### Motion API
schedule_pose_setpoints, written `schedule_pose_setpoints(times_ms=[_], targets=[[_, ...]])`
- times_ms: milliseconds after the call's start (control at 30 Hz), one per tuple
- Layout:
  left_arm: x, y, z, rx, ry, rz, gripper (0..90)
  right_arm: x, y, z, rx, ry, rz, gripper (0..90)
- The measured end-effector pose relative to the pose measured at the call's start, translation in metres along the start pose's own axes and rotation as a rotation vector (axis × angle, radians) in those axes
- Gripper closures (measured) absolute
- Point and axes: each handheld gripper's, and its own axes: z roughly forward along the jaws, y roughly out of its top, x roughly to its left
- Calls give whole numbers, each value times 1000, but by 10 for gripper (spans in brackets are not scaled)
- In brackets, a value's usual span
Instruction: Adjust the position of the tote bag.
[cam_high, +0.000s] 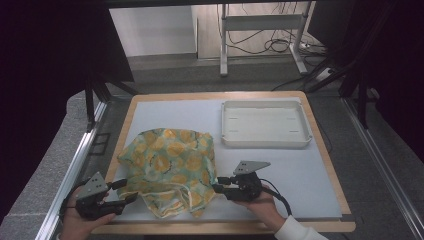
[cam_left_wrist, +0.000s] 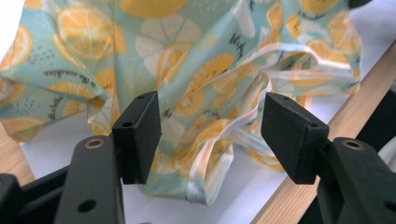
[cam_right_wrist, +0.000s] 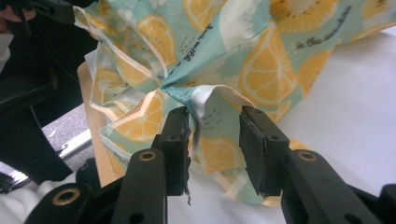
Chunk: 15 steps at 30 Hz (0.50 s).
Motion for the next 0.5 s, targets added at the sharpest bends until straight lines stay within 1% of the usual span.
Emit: schedule_pose_setpoints(times_ms=[67,133,333,500], targets=[[1,-3,2,2,5,-11,384,-1,1,-2,-6,-12,-6,629],[2,-4,3,7,18,-16,387,0,2,-3,-6,-28,-18,629],[1,-6,8,31,44,2,416,2,5,-6,-14,-41,-45,612],[4,-9,9,41,50,-4,463,0,5,-6,-17,-48,-43,610]])
